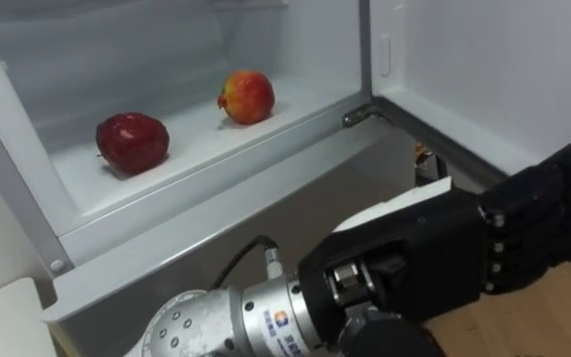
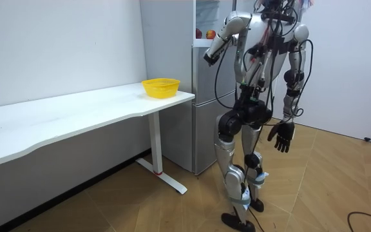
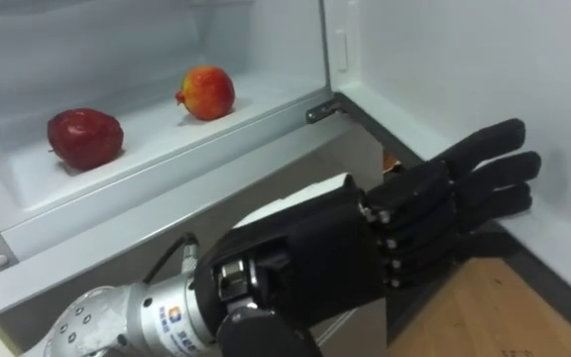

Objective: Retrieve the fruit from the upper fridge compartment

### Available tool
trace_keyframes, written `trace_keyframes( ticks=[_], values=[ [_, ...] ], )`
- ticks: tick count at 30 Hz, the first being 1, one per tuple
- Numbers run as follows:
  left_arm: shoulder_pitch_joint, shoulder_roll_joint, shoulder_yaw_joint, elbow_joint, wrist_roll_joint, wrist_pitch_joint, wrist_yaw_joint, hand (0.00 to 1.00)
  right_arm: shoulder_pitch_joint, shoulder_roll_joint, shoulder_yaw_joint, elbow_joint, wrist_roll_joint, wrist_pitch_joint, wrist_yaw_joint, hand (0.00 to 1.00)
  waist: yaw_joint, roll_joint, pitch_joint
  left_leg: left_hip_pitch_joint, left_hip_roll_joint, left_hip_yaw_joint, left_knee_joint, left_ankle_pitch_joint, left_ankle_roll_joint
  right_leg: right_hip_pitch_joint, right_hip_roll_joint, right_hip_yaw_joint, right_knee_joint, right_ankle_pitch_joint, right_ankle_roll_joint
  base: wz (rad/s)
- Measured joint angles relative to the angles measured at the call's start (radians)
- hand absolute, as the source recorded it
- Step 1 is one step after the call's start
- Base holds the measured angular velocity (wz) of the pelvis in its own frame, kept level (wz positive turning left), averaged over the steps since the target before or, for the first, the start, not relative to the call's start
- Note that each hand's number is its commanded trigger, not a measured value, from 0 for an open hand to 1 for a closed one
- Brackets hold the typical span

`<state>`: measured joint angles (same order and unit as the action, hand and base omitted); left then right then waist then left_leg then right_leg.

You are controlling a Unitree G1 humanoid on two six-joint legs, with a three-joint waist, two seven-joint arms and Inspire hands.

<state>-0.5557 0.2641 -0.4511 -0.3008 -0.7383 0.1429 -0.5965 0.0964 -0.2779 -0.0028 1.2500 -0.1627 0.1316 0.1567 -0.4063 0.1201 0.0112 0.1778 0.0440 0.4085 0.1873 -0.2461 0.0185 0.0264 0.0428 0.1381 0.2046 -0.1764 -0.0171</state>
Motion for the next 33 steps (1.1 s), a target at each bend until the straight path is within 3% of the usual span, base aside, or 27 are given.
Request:
trace_keyframes(
  ticks=[12, 20, 21, 24, 28, 29, 31, 33],
  values=[
    [-0.056, 0.000, -0.024, 0.012, 0.003, 0.010, 0.018, 0.00, 0.000, -0.008, -0.001, 0.000, 0.000, -0.001, 0.029, 0.00, -0.002, 0.002, -0.0015, -0.010, 0.007, 0.002, 0.000, 0.000, 0.000, -0.008, 0.002, -0.002, 0.000, 0.001, -0.001, 0.00],
    [-0.064, 0.059, 0.021, -0.026, 0.037, 0.010, 0.029, 0.00, 0.012, -0.003, -0.023, 0.000, -0.004, -0.009, 0.032, 0.00, 0.036, 0.015, -0.0100, -0.012, 0.016, -0.003, -0.001, -0.002, -0.003, -0.006, 0.007, -0.007, 0.002, 0.006, -0.009, -0.03],
    [-0.064, 0.078, 0.037, -0.049, 0.042, 0.010, 0.037, 0.00, 0.014, -0.002, -0.023, 0.000, 0.000, -0.010, 0.029, 0.00, 0.051, 0.015, -0.0102, -0.013, 0.017, -0.007, -0.002, -0.001, -0.003, -0.006, 0.006, -0.012, 0.002, 0.007, -0.011, 0.09],
    [-0.063, 0.093, 0.153, -0.123, 0.042, 0.002, 0.067, 0.00, 0.015, -0.002, -0.031, 0.015, -0.001, -0.010, 0.016, 0.00, 0.101, 0.014, -0.0094, -0.018, 0.017, -0.043, -0.002, -0.001, -0.003, -0.004, 0.007, -0.036, 0.006, 0.008, -0.013, 0.16],
    [-0.029, 0.116, 0.356, -0.219, 0.043, -0.041, 0.168, 0.00, 0.032, 0.003, -0.074, 0.033, -0.028, -0.034, -0.006, 0.00, 0.189, -0.006, 0.0026, 0.000, 0.013, -0.088, -0.014, 0.007, -0.017, 0.024, -0.001, -0.091, -0.003, 0.006, -0.019, 0.38],
    [-0.022, 0.117, 0.375, -0.230, 0.043, -0.051, 0.184, 0.00, 0.036, 0.005, -0.075, 0.033, -0.031, -0.037, -0.011, 0.00, 0.200, -0.010, 0.0030, 0.000, 0.013, -0.091, -0.016, 0.008, -0.018, 0.023, -0.002, -0.099, -0.003, 0.005, -0.021, 0.46],
    [0.022, 0.128, 0.449, -0.276, 0.059, -0.087, 0.245, 0.00, 0.045, 0.016, -0.078, 0.033, -0.052, -0.045, -0.024, 0.00, 0.260, -0.033, -0.0054, -0.010, 0.012, -0.123, -0.019, 0.010, -0.022, 0.022, -0.006, -0.132, -0.001, 0.000, -0.023, 0.43],
    [0.065, 0.136, 0.490, -0.296, 0.086, -0.110, 0.281, 0.00, 0.050, 0.023, -0.078, 0.032, -0.078, -0.047, -0.028, 0.00, 0.298, -0.050, -0.0091, -0.011, 0.011, -0.149, -0.019, 0.011, -0.024, 0.027, -0.005, -0.158, -0.001, -0.002, -0.024, 0.40]
  ],
)
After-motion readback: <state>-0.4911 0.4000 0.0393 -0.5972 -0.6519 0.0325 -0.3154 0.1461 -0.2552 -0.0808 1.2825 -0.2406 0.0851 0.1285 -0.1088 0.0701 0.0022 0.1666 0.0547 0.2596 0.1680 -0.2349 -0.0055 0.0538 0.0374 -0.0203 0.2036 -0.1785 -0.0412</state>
